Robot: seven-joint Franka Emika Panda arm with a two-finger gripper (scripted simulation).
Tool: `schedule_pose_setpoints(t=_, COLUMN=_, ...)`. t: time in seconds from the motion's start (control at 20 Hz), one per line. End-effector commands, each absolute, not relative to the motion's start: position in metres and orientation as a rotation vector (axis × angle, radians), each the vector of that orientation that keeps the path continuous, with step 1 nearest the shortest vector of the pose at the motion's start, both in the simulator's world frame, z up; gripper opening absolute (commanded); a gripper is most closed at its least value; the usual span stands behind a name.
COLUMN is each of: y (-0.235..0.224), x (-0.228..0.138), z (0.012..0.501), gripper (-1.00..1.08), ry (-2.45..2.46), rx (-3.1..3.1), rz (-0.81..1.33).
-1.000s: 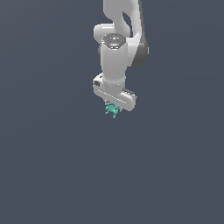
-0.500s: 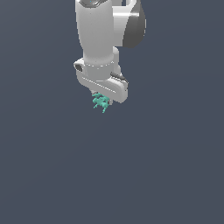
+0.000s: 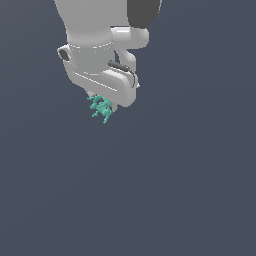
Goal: Pick up the object and move it to a goal position.
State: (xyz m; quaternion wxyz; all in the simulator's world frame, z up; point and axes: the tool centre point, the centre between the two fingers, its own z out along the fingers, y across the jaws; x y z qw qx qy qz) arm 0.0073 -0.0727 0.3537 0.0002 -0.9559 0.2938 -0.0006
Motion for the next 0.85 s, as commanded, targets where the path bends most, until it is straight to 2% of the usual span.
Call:
schedule_pose_setpoints(t=0.0, y=-0.079, x=0.013, z=0.367, gripper=-1.00, ry=0.922, rx=-3.003, rz=0.000)
schedule_pose_setpoints(t=0.8, y=-0.095, x=0.030, z=0.399, gripper=-1.00, ry=0.922, rx=-3.003, rz=0.000)
